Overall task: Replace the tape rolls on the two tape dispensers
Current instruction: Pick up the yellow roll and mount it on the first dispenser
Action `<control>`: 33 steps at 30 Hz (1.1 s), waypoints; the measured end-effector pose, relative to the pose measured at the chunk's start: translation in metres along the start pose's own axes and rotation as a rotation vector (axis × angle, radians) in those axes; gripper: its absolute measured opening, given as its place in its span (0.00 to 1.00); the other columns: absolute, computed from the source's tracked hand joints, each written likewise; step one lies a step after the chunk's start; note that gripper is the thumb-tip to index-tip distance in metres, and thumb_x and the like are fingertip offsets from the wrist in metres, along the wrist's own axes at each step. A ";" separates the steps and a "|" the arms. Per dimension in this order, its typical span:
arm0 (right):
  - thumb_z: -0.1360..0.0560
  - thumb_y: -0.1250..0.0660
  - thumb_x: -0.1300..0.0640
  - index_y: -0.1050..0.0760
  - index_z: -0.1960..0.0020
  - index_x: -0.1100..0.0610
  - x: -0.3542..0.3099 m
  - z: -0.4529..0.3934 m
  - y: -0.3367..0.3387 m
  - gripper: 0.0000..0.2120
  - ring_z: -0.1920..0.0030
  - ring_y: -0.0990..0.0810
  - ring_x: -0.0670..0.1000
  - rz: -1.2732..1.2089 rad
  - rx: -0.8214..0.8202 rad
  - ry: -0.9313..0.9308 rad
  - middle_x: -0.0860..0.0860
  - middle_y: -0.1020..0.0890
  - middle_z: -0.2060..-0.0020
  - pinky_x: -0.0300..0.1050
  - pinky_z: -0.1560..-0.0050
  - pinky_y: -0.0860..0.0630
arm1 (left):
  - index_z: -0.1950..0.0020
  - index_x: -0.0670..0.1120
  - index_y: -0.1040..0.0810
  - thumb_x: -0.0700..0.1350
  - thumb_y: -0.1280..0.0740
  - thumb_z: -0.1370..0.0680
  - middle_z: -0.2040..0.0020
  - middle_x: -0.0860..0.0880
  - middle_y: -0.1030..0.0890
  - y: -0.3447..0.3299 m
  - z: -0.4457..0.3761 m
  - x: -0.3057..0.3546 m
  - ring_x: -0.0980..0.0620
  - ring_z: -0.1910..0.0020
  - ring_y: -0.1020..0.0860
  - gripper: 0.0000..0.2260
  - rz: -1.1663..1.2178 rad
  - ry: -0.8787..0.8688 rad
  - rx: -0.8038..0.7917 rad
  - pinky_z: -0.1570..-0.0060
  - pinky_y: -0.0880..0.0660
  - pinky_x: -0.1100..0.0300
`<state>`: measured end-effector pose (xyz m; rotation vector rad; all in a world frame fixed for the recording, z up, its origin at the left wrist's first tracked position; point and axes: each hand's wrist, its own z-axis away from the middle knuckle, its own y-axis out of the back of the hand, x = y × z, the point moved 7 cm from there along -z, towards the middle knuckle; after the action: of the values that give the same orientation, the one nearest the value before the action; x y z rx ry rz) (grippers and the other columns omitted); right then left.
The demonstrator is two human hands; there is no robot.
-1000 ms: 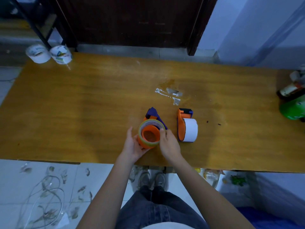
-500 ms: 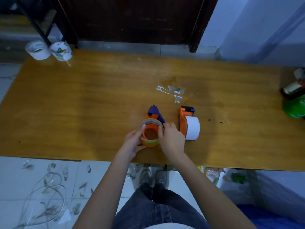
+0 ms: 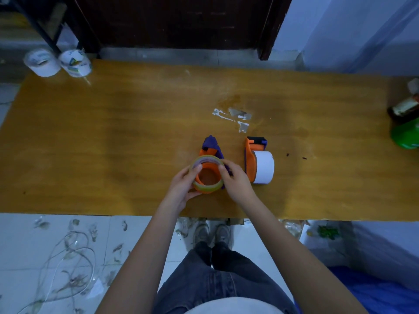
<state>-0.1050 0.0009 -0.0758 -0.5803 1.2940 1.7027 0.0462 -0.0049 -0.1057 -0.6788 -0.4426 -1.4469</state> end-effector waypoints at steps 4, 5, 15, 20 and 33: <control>0.20 0.47 0.45 0.29 0.35 0.51 0.002 0.000 0.000 0.19 0.38 0.26 0.51 0.005 0.004 0.012 0.51 0.22 0.41 0.54 0.39 0.27 | 0.35 0.49 0.26 0.55 0.29 0.28 0.39 0.46 0.23 -0.001 0.001 0.004 0.45 0.40 0.24 0.23 -0.033 0.010 0.039 0.45 0.22 0.45; 0.21 0.47 0.45 0.29 0.34 0.51 0.003 0.000 0.000 0.20 0.38 0.26 0.50 0.000 0.011 0.012 0.51 0.22 0.40 0.53 0.39 0.27 | 0.34 0.49 0.27 0.55 0.29 0.28 0.38 0.46 0.23 -0.001 0.001 0.004 0.45 0.39 0.24 0.25 -0.039 0.018 0.049 0.45 0.22 0.45; 0.20 0.45 0.51 0.39 0.27 0.47 0.012 0.010 -0.003 0.21 0.38 0.25 0.50 -0.074 0.091 0.031 0.50 0.24 0.36 0.48 0.41 0.25 | 0.31 0.48 0.30 0.51 0.29 0.27 0.39 0.48 0.24 0.000 0.000 -0.001 0.47 0.41 0.24 0.26 -0.048 0.004 0.084 0.44 0.23 0.45; 0.21 0.43 0.51 0.34 0.30 0.56 0.021 0.006 -0.004 0.20 0.43 0.22 0.52 -0.014 0.043 -0.093 0.53 0.21 0.43 0.45 0.47 0.25 | 0.30 0.45 0.32 0.49 0.28 0.27 0.41 0.49 0.27 0.002 0.005 0.000 0.46 0.41 0.25 0.28 -0.061 0.018 0.190 0.47 0.22 0.48; 0.25 0.35 0.53 0.27 0.45 0.52 0.016 0.017 -0.018 0.09 0.47 0.22 0.53 -0.748 -0.325 -0.543 0.53 0.22 0.46 0.49 0.58 0.20 | 0.41 0.45 0.22 0.54 0.29 0.28 0.49 0.45 0.20 -0.028 0.023 0.082 0.47 0.51 0.21 0.19 -0.788 -0.208 0.066 0.60 0.23 0.55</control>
<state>-0.0951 0.0233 -0.0914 -0.6242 0.3359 1.2914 0.0291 -0.0510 -0.0312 -0.6300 -0.9920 -2.0910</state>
